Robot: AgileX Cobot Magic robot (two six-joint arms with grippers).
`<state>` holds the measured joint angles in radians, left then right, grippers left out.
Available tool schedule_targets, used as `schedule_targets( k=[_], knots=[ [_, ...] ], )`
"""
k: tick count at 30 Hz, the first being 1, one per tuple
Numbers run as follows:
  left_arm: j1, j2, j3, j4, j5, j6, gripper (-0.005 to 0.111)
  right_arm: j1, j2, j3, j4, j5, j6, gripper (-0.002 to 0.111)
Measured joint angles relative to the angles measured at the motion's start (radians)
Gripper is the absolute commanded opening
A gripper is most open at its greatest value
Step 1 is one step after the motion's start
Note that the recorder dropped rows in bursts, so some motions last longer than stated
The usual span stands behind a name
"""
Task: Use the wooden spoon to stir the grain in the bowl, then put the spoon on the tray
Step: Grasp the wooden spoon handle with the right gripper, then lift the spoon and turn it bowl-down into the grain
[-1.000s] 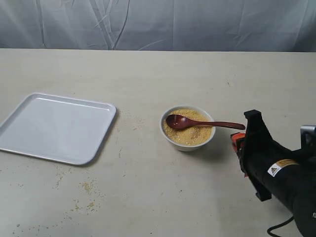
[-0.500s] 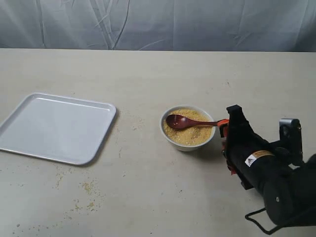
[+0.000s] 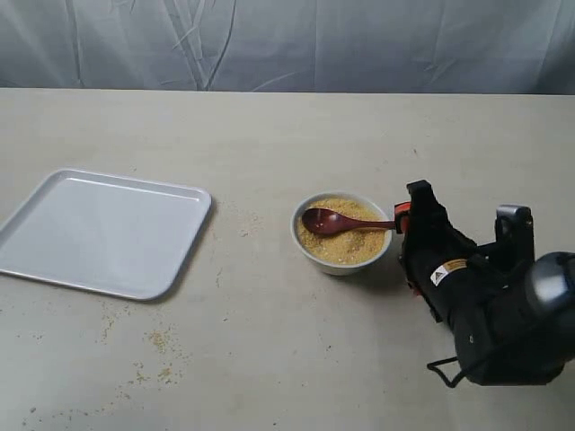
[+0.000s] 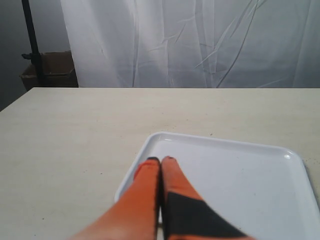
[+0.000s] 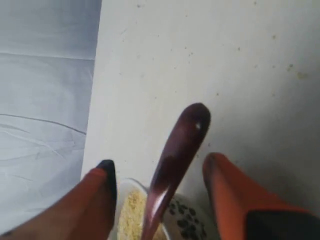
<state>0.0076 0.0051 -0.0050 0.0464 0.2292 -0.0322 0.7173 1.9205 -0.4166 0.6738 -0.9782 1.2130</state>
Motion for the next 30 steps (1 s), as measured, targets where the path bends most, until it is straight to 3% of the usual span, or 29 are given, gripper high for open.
schedule_targets(
  k=[1,4,6,14,19,23,30],
  knots=[
    [0.000,0.000,0.000,0.000,0.000,0.000,0.000,-0.001,0.003,-0.006,-0.005,-0.010,0.013,0.042],
    [0.000,0.000,0.000,0.000,0.000,0.000,0.000,-0.002,0.007,-0.006,-0.007,-0.008,0.020,0.010],
    [0.000,0.000,0.000,0.000,0.000,0.000,0.000,-0.002,0.007,-0.006,0.000,-0.008,0.032,-0.001],
    [0.000,0.000,0.000,0.000,0.000,0.000,0.000,-0.004,0.007,-0.014,0.033,-0.049,0.068,-0.001],
    [0.000,0.000,0.000,0.000,0.000,0.000,0.000,-0.004,0.007,-0.012,0.040,-0.201,0.068,-0.001],
    [0.000,0.000,0.000,0.000,0.000,0.000,0.000,-0.004,0.000,-0.012,0.026,-0.219,0.045,-0.001],
    [0.000,0.000,0.000,0.000,0.000,0.000,0.000,-0.004,-0.139,0.020,0.014,-0.219,-0.308,-0.001]
  ],
)
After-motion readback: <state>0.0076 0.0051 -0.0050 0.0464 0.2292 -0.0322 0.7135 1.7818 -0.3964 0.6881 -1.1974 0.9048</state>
